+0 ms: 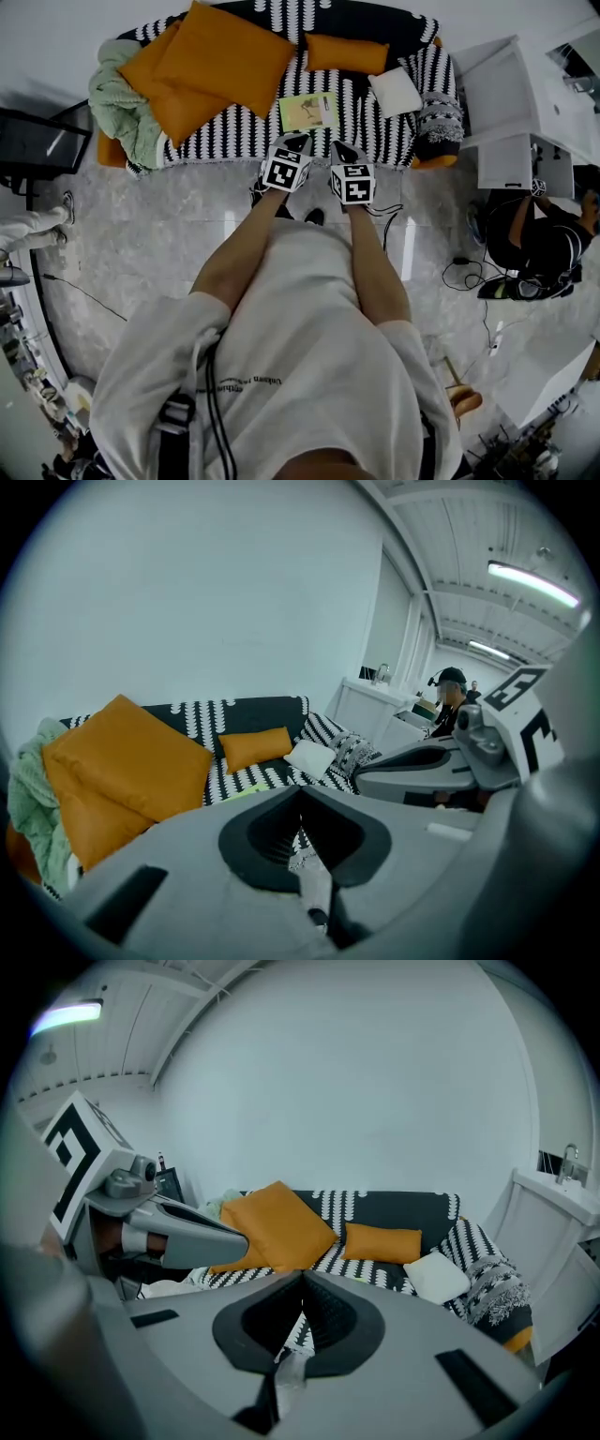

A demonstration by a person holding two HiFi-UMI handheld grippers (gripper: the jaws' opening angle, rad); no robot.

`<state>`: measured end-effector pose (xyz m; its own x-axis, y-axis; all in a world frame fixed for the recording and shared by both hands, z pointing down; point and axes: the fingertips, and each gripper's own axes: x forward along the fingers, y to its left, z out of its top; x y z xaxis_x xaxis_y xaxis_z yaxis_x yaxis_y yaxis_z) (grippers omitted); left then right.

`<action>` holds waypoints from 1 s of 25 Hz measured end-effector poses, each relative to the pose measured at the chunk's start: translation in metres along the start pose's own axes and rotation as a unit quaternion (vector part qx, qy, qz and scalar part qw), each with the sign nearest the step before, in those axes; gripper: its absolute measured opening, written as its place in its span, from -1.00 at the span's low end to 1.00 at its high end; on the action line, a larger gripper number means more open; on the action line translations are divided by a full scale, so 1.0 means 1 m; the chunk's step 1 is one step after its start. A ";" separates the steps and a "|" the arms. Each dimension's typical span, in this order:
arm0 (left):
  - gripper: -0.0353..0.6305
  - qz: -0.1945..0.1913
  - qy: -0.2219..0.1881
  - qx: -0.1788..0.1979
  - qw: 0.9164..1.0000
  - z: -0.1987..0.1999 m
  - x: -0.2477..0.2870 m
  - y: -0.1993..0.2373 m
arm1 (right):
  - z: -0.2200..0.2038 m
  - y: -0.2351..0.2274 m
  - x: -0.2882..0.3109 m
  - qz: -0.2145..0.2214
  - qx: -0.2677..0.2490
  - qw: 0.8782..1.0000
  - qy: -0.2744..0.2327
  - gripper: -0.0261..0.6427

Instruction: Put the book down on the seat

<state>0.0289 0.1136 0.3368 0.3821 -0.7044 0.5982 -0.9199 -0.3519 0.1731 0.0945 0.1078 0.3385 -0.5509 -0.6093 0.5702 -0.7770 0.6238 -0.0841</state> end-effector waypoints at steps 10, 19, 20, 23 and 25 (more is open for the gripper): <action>-0.87 0.014 0.002 -0.006 1.000 -0.003 -0.003 0.008 | -0.001 0.003 0.006 0.010 0.002 1.000 0.004 -0.90; -0.87 0.024 0.004 -0.020 1.000 -0.007 -0.009 0.022 | 0.007 0.007 0.014 0.007 -0.005 1.000 0.002 -0.90; -0.87 0.024 0.005 -0.021 0.999 -0.008 -0.008 0.022 | 0.008 0.006 0.014 0.005 -0.008 1.000 0.000 -0.90; -0.87 0.024 0.003 -0.025 0.999 -0.008 -0.006 0.021 | 0.007 0.003 0.013 0.001 -0.012 1.000 0.001 -0.90; -0.87 0.024 0.001 -0.029 0.999 -0.007 -0.005 0.021 | 0.004 0.000 0.013 -0.002 -0.012 1.000 0.004 -0.90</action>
<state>0.0071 0.1138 0.3433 0.3371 -0.7182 0.6088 -0.9408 -0.2819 0.1884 0.0856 0.0977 0.3426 -0.5458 -0.6069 0.5778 -0.7712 0.6335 -0.0631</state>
